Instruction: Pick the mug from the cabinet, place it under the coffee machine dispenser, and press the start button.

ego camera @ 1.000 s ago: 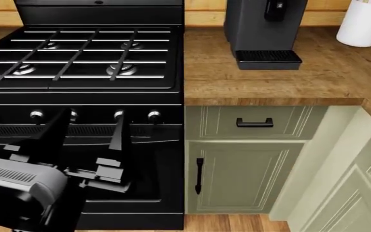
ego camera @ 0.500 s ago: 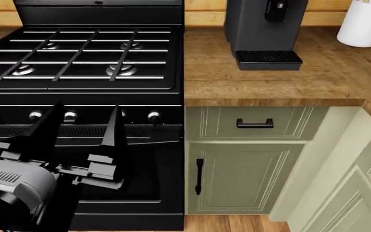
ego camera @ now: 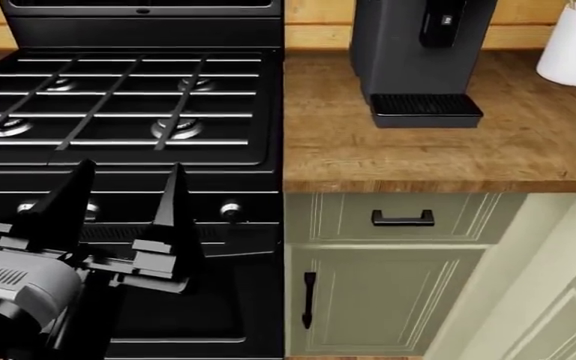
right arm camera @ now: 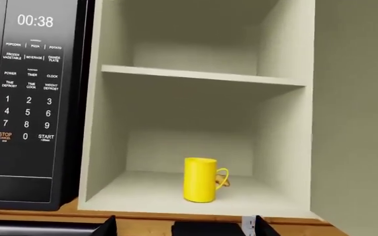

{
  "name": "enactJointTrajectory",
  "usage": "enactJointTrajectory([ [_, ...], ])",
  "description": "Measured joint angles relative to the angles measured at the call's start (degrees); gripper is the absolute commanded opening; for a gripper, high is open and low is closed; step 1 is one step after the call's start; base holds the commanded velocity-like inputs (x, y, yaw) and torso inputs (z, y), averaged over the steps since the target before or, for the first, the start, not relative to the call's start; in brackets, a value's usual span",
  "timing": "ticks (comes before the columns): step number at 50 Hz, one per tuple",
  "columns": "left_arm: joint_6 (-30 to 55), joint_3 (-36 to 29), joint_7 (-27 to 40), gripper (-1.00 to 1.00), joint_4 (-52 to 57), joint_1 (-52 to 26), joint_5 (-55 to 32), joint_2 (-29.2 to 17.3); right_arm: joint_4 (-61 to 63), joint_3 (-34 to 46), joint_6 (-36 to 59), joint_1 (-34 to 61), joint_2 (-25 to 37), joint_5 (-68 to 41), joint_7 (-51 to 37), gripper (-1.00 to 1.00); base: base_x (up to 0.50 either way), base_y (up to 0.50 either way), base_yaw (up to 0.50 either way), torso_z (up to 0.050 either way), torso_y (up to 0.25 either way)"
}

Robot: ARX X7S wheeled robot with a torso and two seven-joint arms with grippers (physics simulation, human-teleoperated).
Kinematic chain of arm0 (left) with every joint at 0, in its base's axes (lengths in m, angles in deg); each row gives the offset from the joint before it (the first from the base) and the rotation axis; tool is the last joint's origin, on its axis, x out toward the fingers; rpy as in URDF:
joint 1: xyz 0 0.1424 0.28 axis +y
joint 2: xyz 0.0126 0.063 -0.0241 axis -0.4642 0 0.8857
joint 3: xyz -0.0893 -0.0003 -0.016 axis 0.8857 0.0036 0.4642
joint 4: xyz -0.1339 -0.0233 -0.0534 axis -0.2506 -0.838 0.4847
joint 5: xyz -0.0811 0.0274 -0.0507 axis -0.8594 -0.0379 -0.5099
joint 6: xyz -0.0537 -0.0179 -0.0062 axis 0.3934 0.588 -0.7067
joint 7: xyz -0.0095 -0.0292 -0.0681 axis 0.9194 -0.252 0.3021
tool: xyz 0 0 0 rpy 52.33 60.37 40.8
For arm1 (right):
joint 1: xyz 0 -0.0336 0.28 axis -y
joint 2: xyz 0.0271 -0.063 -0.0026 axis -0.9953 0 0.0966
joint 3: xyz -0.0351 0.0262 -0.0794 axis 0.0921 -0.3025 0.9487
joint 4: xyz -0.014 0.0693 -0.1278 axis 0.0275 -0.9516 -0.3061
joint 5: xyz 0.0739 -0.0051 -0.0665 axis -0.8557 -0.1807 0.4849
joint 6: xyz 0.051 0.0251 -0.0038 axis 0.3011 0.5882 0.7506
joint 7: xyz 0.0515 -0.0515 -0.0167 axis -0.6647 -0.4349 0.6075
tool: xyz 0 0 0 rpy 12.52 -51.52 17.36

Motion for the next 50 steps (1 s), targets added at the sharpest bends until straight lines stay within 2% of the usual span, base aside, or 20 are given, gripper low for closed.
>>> enactJointTrajectory([
  [29,-1.7,-1.0,1.1,1.00,-0.1,1.0,-0.7,-1.4,0.0,0.0,0.0,0.0,0.0,0.0,0.0,1.00,0.25,-0.17,0.00,0.000,0.000],
  [50,-2.9,-1.1,1.9,1.00,-0.5,1.7,-1.9,-2.3,0.0,0.0,0.0,-0.1,0.0,0.0,0.0,1.00,0.06,0.06,0.00,0.000,0.001],
])
